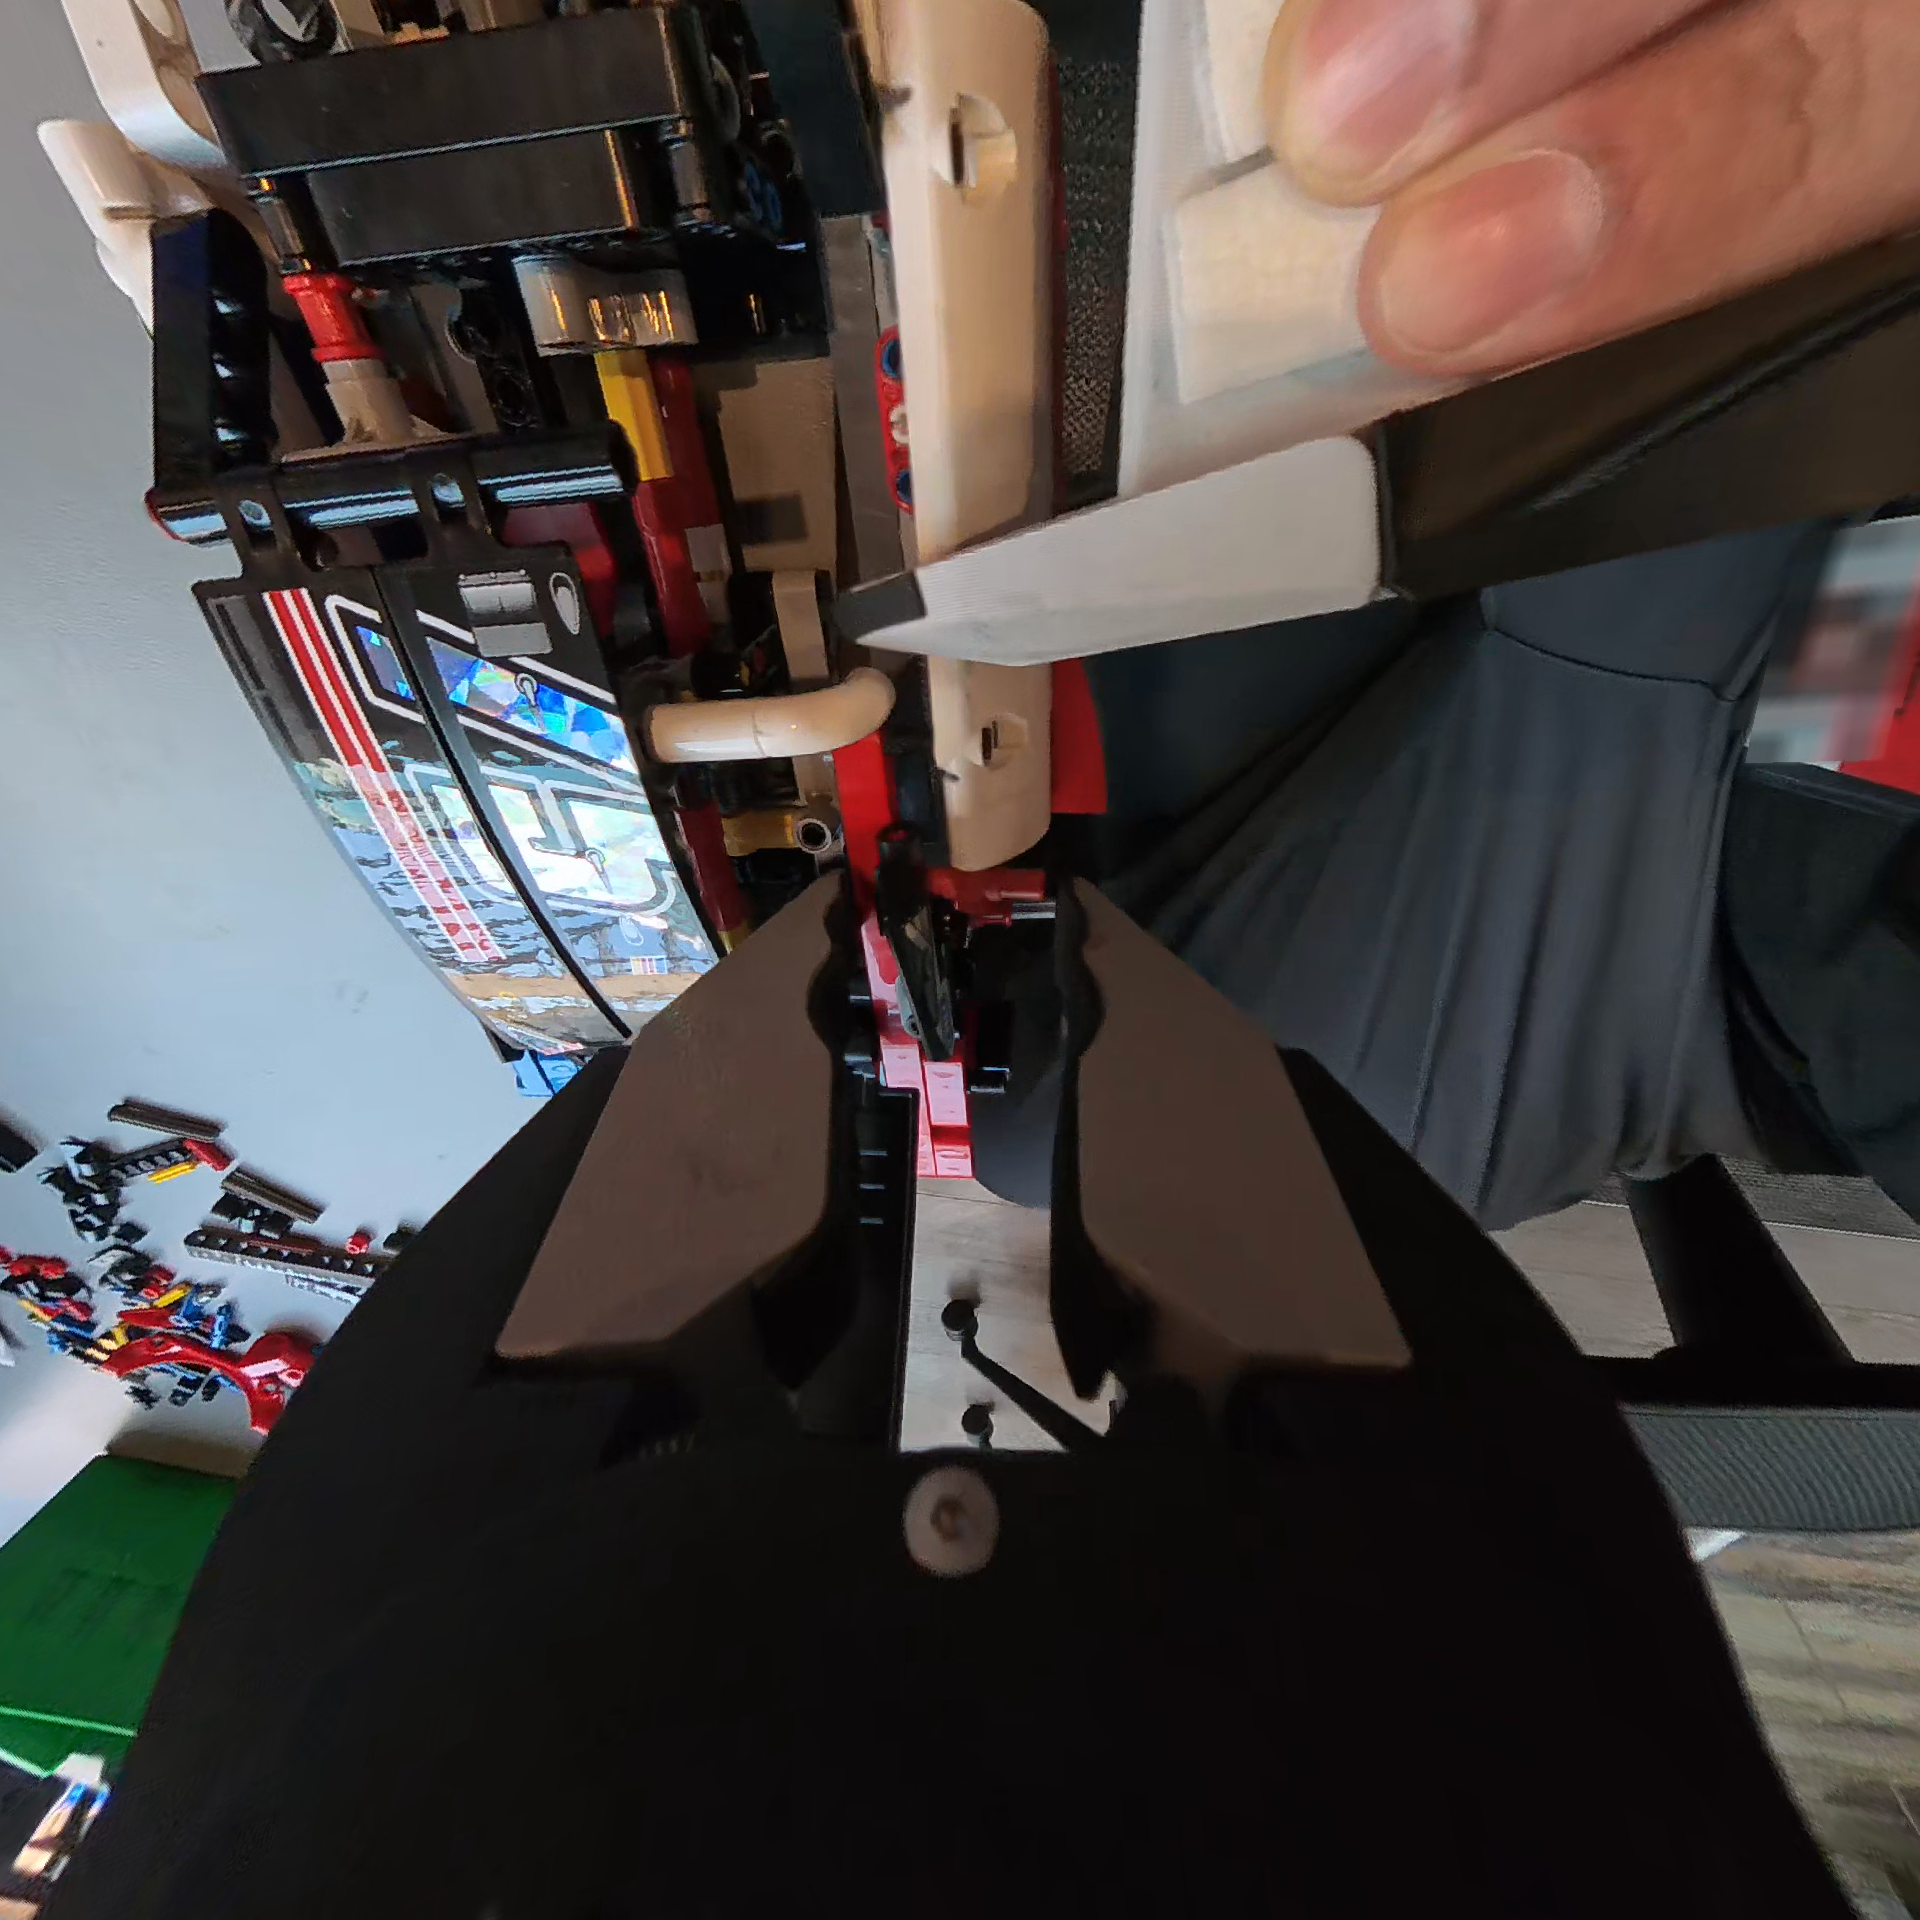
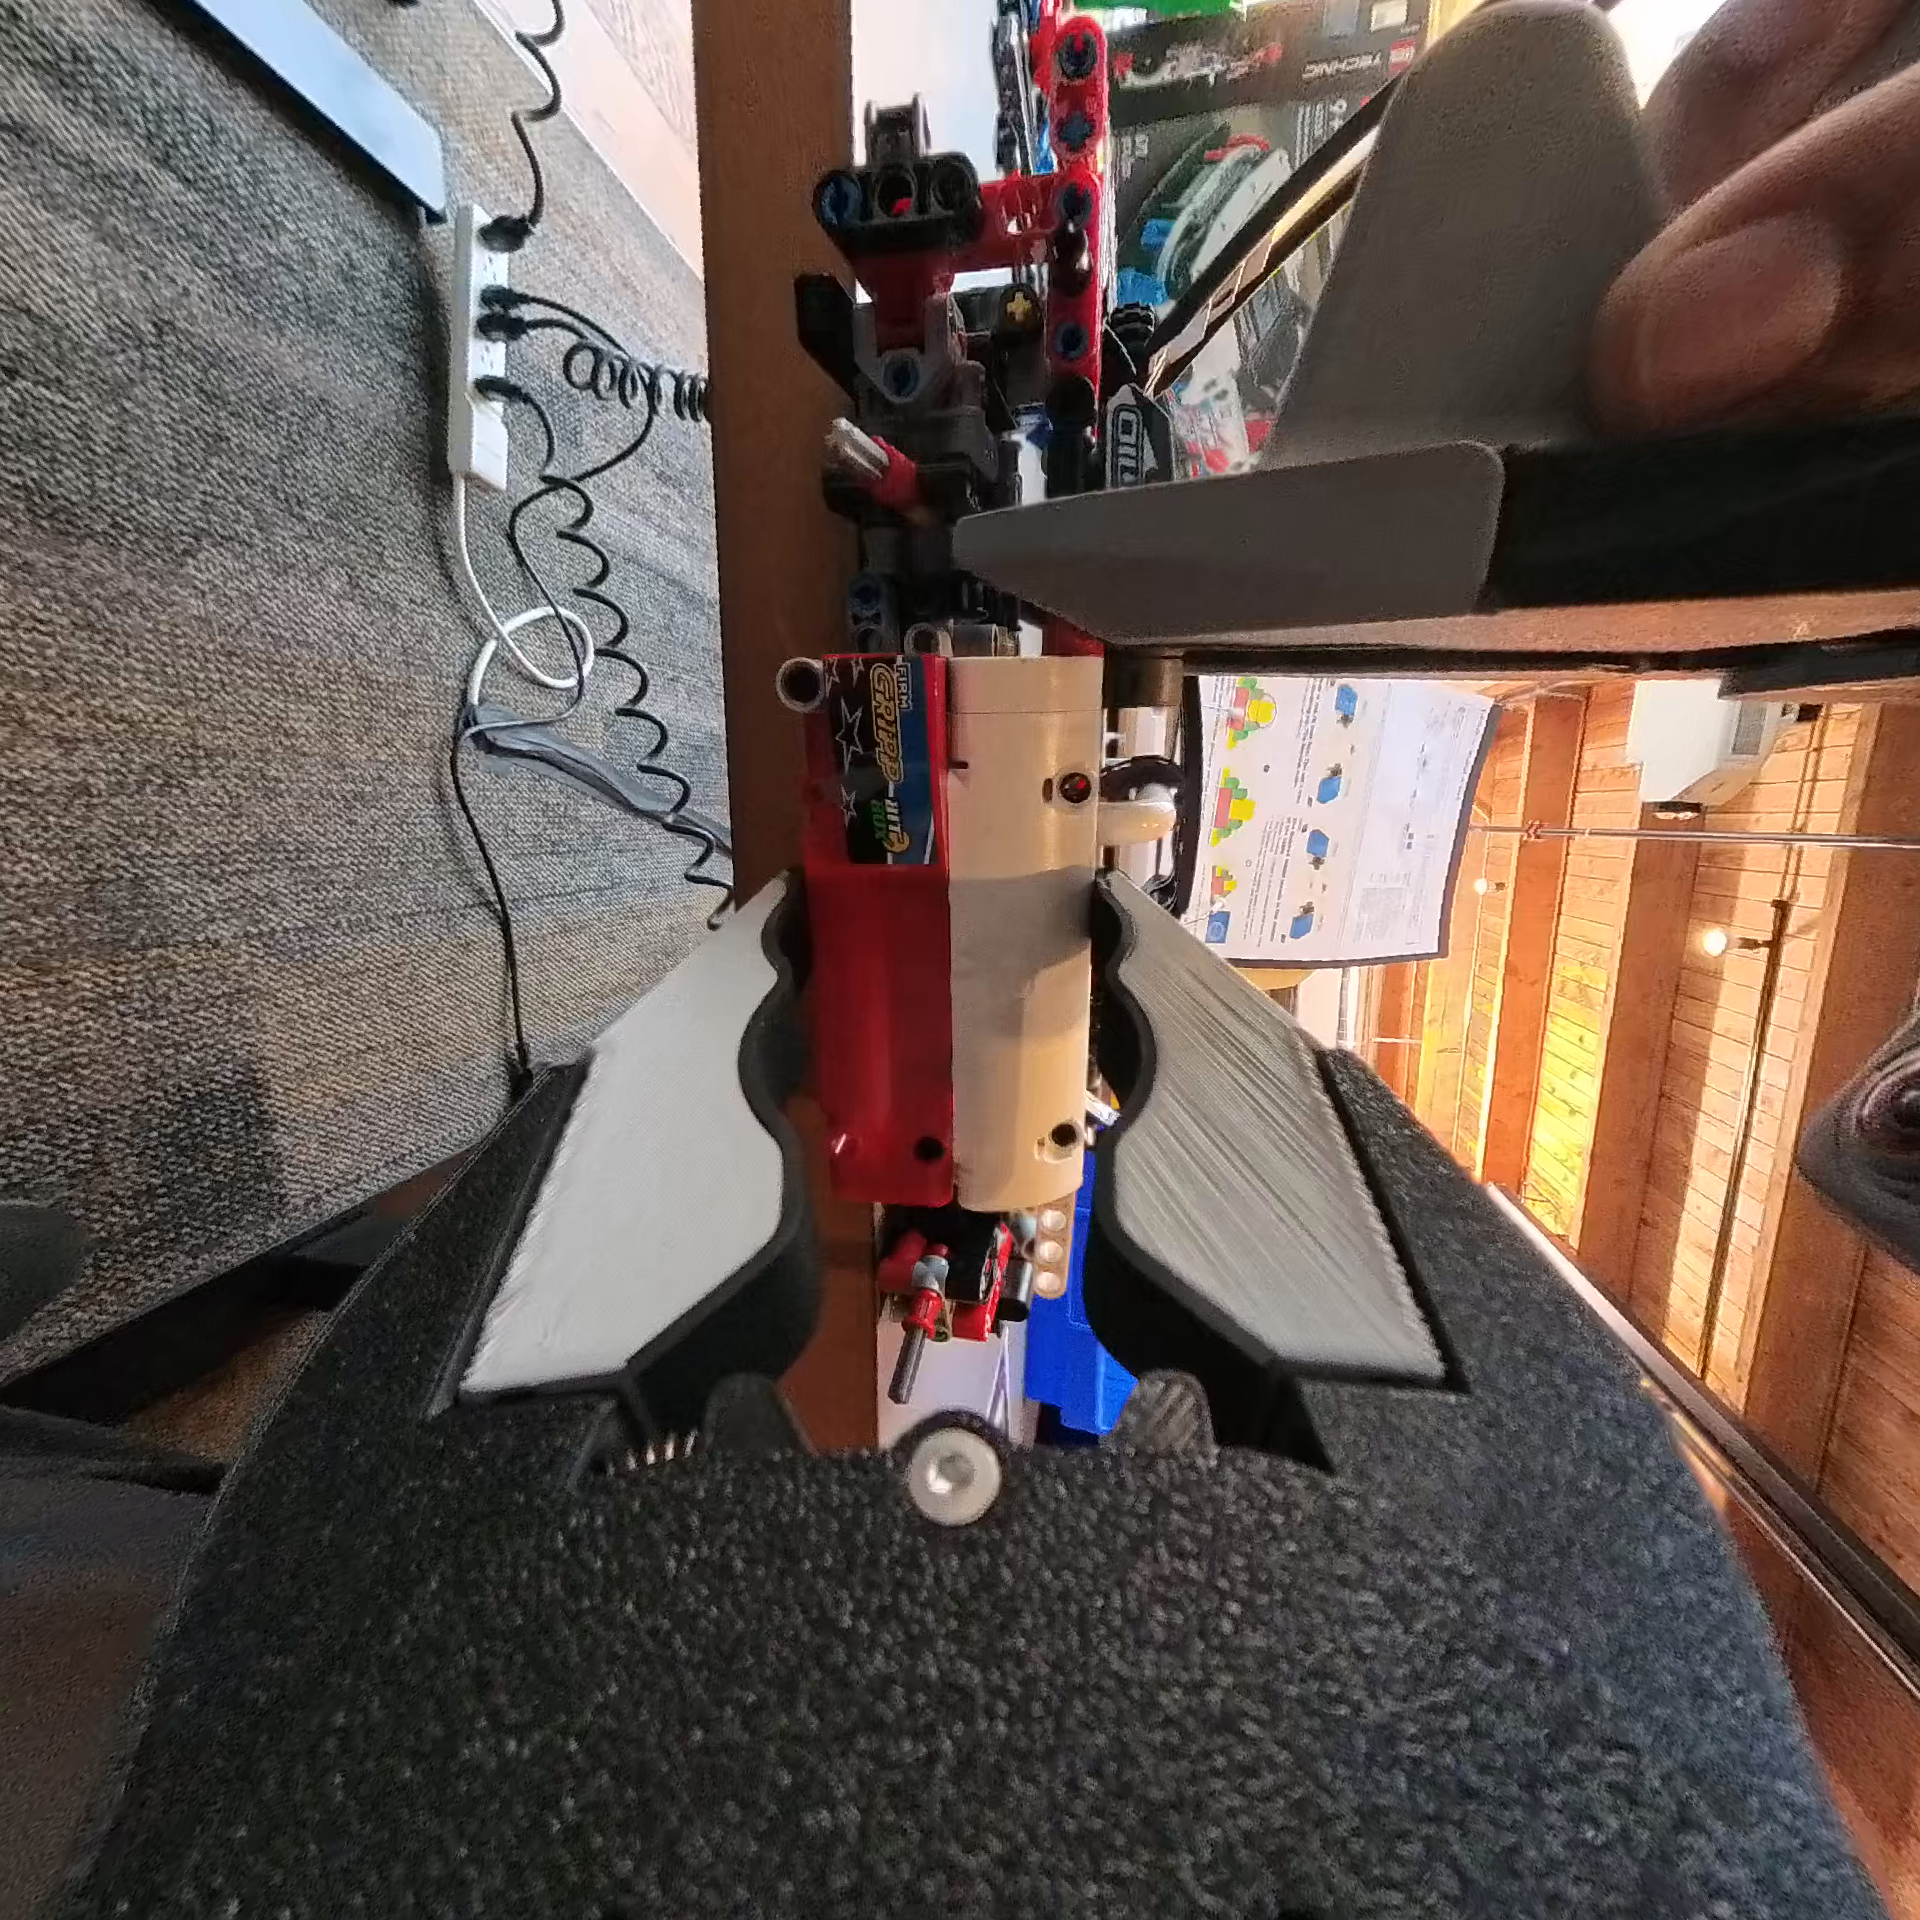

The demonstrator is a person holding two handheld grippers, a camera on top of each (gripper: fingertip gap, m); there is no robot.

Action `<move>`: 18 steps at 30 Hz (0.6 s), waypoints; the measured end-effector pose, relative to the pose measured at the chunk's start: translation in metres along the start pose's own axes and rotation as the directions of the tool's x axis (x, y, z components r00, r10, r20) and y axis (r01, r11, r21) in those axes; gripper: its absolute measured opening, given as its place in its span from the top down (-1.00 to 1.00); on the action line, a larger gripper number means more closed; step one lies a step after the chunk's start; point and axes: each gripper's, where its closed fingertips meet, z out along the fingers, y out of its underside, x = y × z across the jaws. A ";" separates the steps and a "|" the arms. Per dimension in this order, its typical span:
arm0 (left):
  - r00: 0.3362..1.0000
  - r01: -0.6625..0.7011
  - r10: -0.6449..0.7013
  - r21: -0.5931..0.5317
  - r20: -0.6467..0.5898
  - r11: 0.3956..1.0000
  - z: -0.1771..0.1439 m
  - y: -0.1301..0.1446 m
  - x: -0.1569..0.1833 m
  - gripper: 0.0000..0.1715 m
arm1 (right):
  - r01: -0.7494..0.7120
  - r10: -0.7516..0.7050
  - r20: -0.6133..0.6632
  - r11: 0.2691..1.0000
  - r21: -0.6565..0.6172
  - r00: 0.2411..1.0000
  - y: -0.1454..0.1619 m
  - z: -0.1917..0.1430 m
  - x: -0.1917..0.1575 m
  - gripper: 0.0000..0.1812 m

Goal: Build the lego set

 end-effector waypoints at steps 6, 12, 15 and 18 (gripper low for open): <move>1.000 0.006 -0.005 0.054 -0.021 0.998 -0.003 0.001 0.000 0.58 | 0.040 -0.040 0.021 0.999 -0.006 0.999 0.003 0.001 -0.006 0.40; 1.000 -0.019 0.021 0.107 -0.023 0.994 -0.009 -0.002 0.000 0.56 | 0.042 -0.042 0.006 0.999 -0.001 0.999 0.002 0.000 -0.001 0.41; 0.999 -0.041 0.041 0.119 0.003 0.992 -0.011 -0.003 0.001 0.55 | 0.039 -0.039 0.004 0.999 -0.005 0.999 0.003 -0.002 0.002 0.41; 0.999 -0.043 0.040 0.137 0.023 0.990 -0.009 -0.004 0.001 0.53 | 0.064 -0.064 0.000 0.998 0.000 0.998 0.004 -0.004 0.003 0.41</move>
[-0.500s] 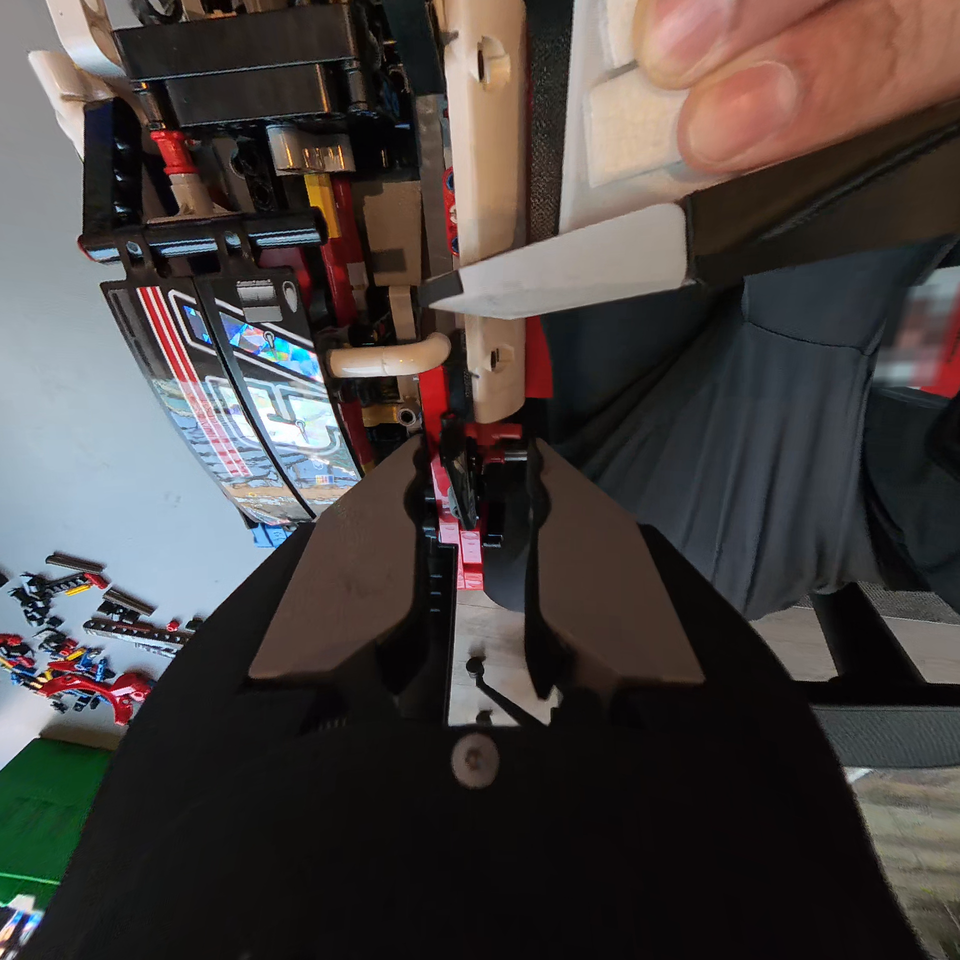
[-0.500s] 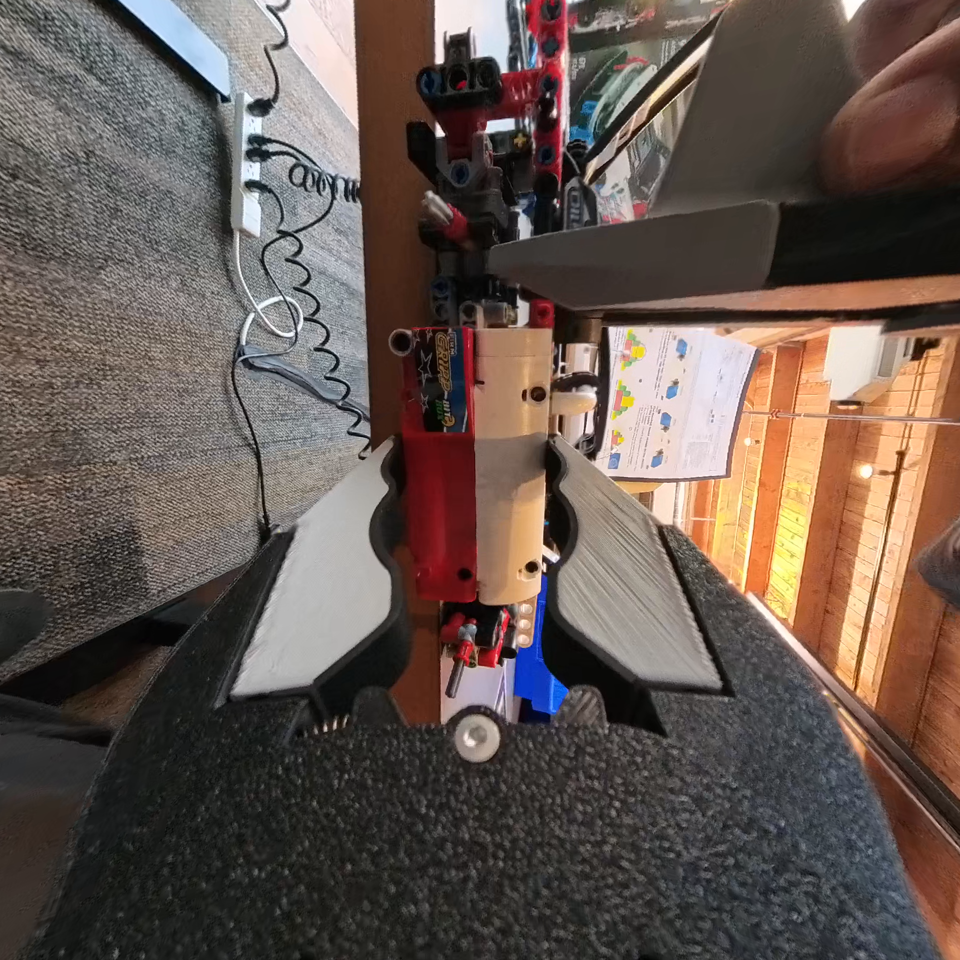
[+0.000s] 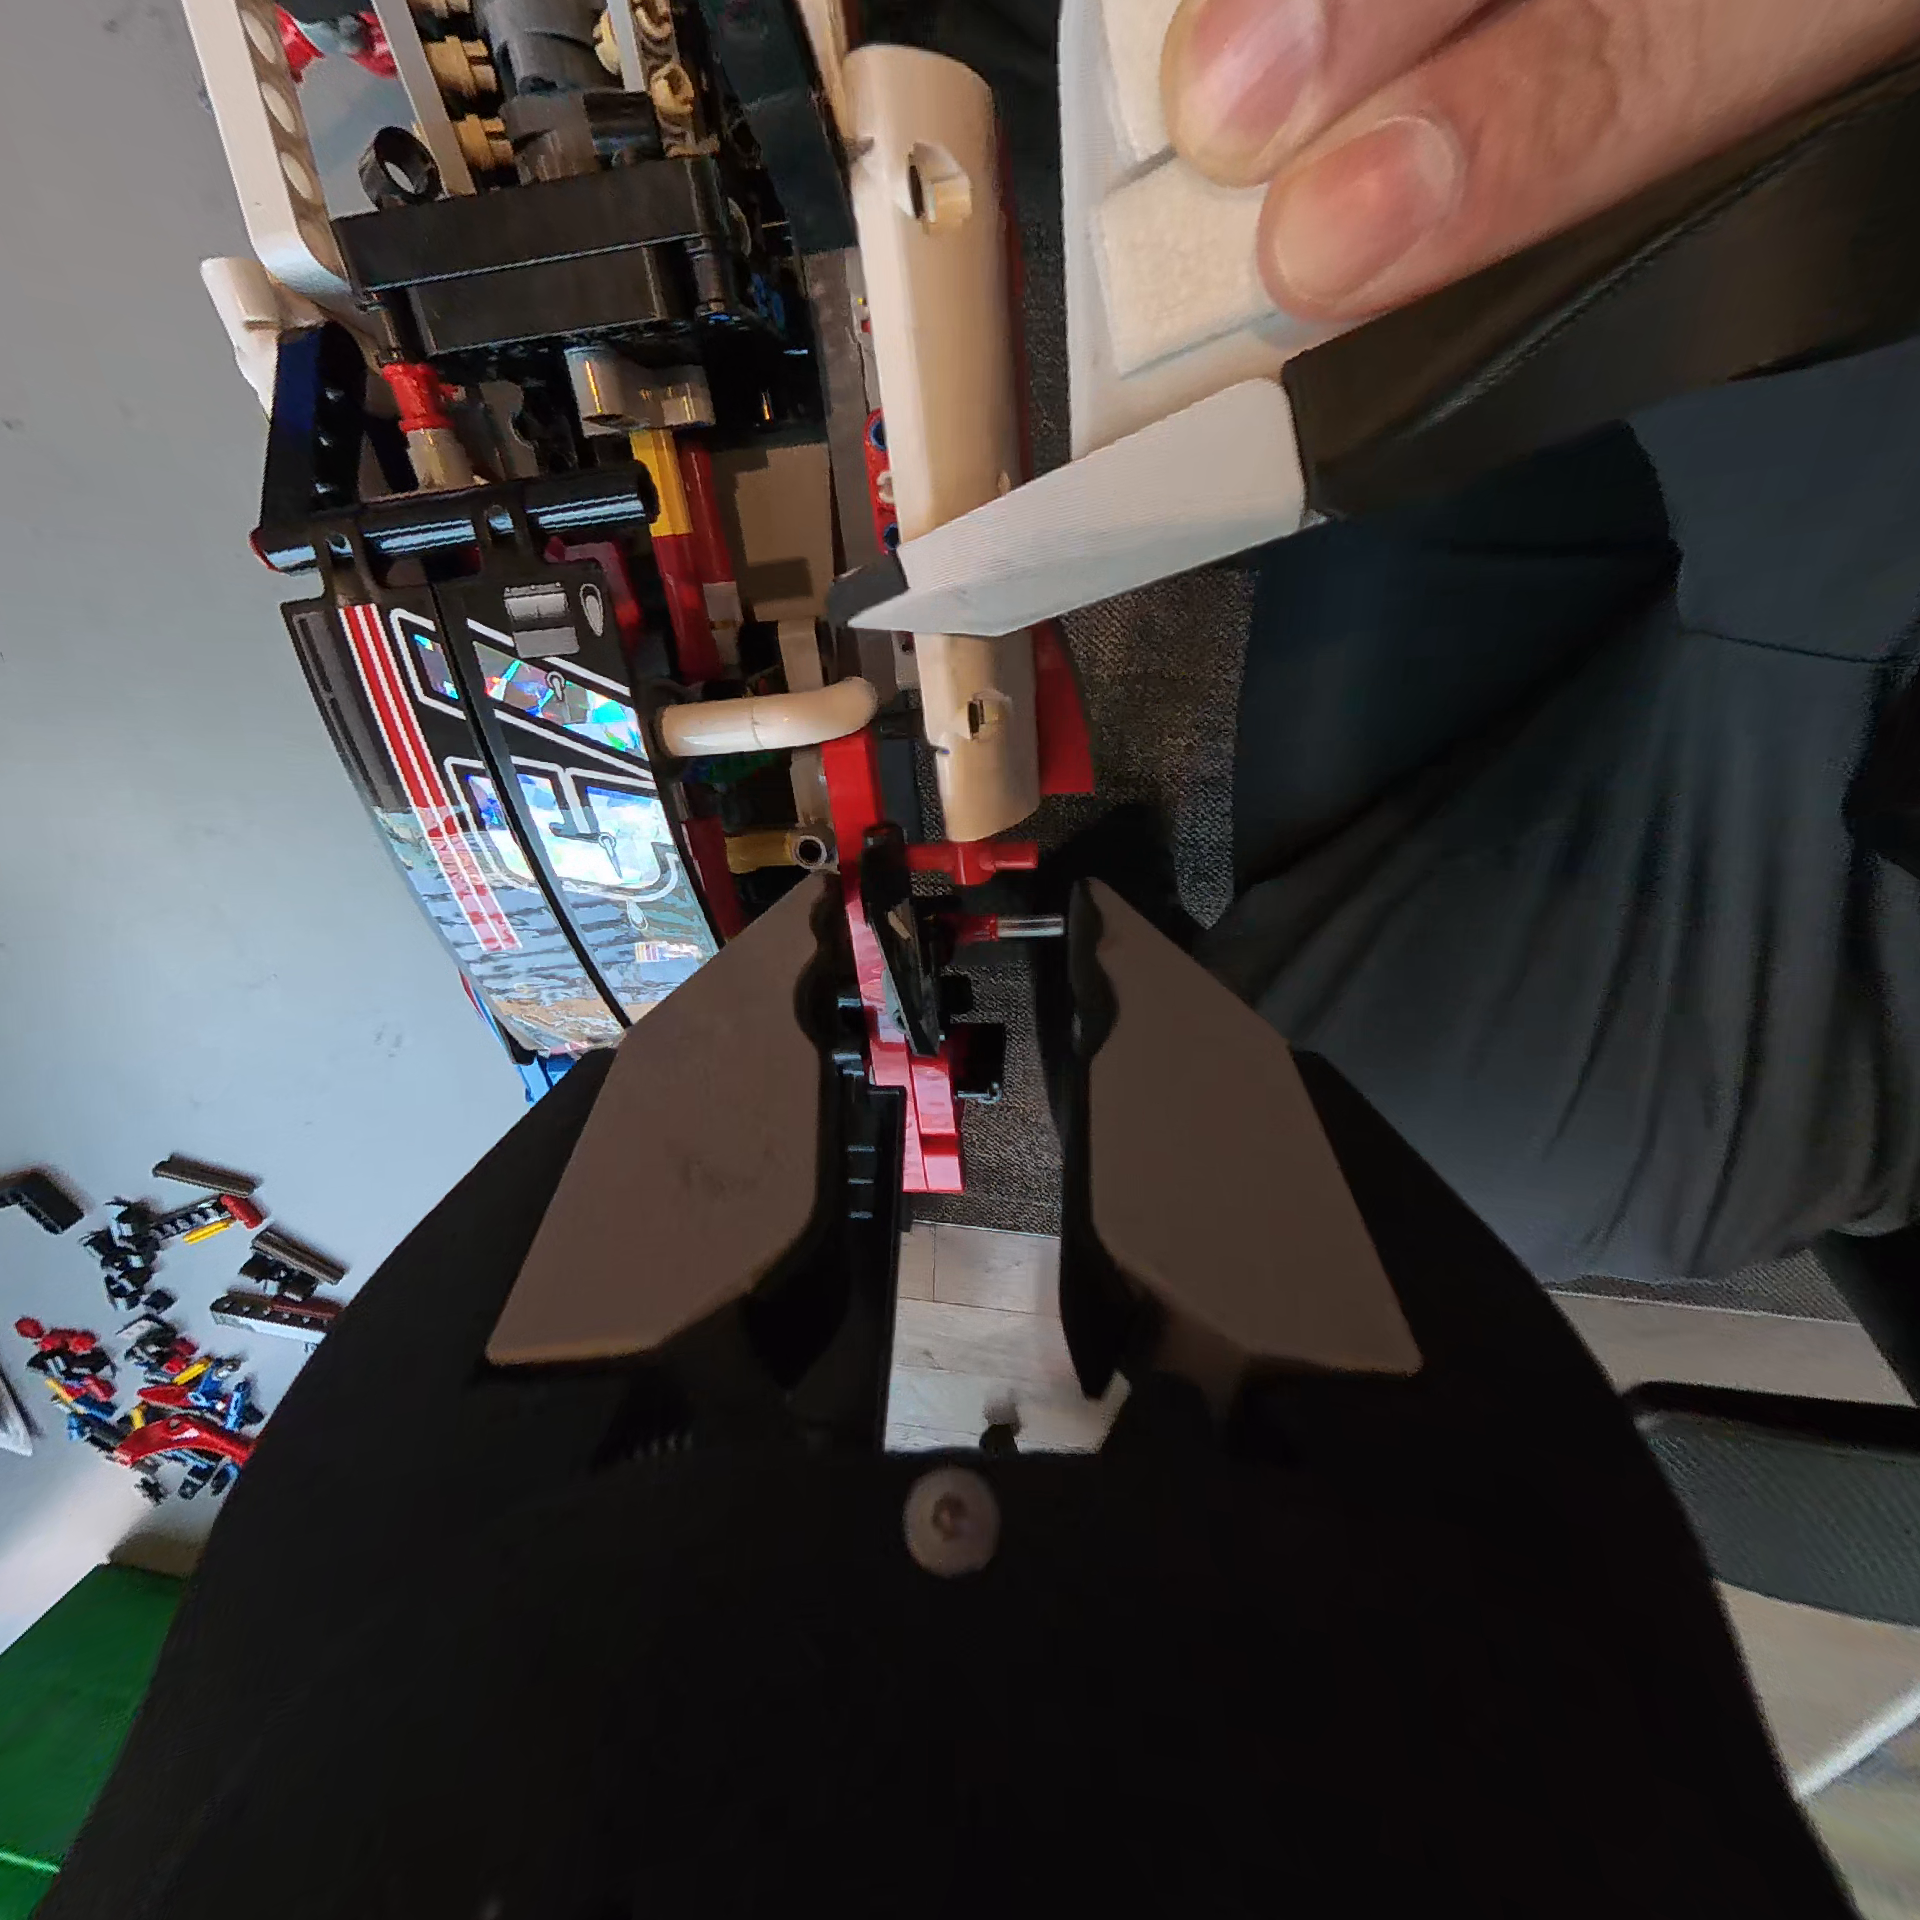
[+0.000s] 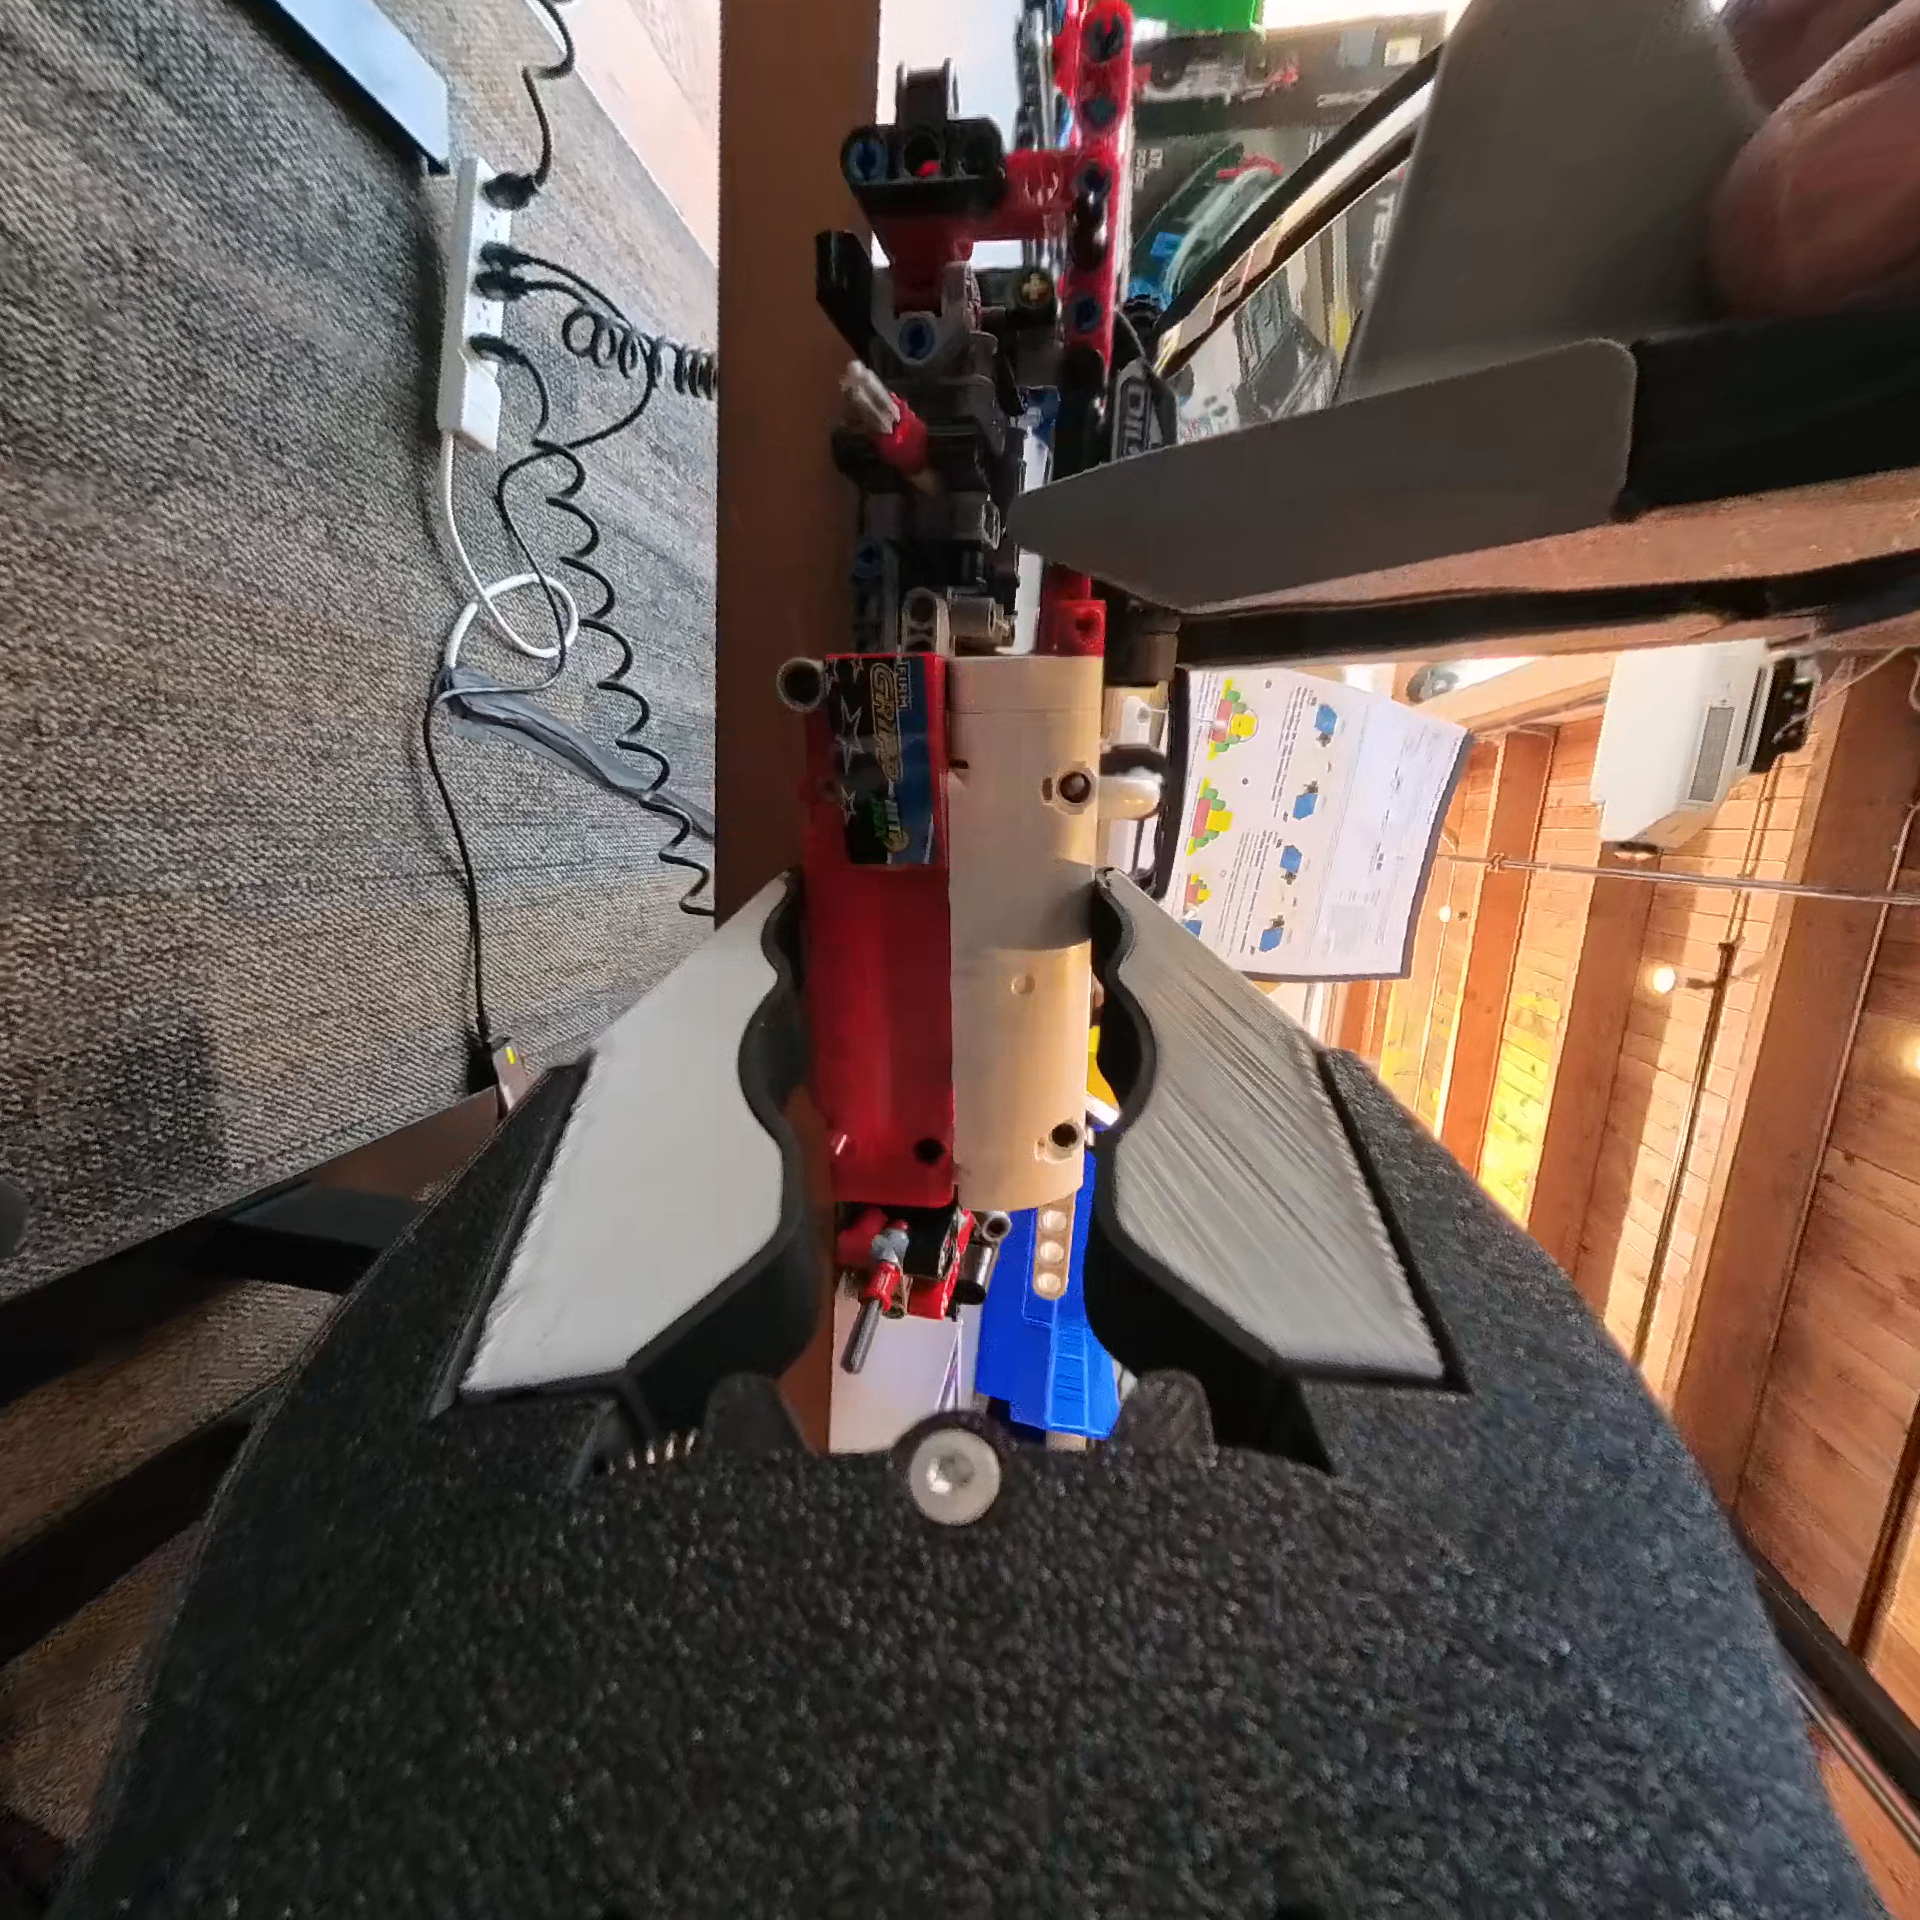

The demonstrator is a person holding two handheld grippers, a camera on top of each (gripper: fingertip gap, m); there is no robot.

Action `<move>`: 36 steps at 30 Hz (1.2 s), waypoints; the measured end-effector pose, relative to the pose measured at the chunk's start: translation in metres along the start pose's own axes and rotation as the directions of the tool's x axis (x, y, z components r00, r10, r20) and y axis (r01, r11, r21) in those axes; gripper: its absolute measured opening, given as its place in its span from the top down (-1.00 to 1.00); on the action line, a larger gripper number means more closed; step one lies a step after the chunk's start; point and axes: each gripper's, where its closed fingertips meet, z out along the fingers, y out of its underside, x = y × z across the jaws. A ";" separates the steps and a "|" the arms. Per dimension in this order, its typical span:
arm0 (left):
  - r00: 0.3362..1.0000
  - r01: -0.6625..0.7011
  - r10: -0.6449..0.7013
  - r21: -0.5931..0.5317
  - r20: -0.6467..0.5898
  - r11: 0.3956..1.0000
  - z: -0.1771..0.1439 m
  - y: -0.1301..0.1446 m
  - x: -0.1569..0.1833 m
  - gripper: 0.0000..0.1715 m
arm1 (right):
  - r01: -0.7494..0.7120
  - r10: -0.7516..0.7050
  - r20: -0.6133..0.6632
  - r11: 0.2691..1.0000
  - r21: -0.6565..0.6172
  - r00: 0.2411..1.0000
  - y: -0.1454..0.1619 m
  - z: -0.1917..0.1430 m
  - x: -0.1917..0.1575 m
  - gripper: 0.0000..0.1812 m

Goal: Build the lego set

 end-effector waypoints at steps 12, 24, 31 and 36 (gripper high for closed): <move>0.989 0.129 -0.136 0.107 0.062 0.986 0.019 -0.007 0.005 0.26 | -0.006 0.006 0.003 1.000 -0.001 1.000 -0.003 0.001 -0.002 0.44; 0.990 0.107 -0.122 0.179 0.072 0.978 0.016 -0.006 0.002 0.37 | -0.030 0.030 0.012 1.000 0.004 0.999 -0.009 0.005 -0.007 0.44; 0.990 0.093 -0.108 0.157 0.087 0.983 0.018 -0.004 -0.002 0.44 | -0.046 0.047 0.015 0.999 -0.006 0.999 -0.007 0.008 -0.006 0.39; 0.991 0.100 -0.112 0.151 0.070 0.983 0.017 -0.004 0.000 0.40 | -0.039 0.039 0.010 0.999 -0.010 0.999 -0.006 0.010 -0.005 0.43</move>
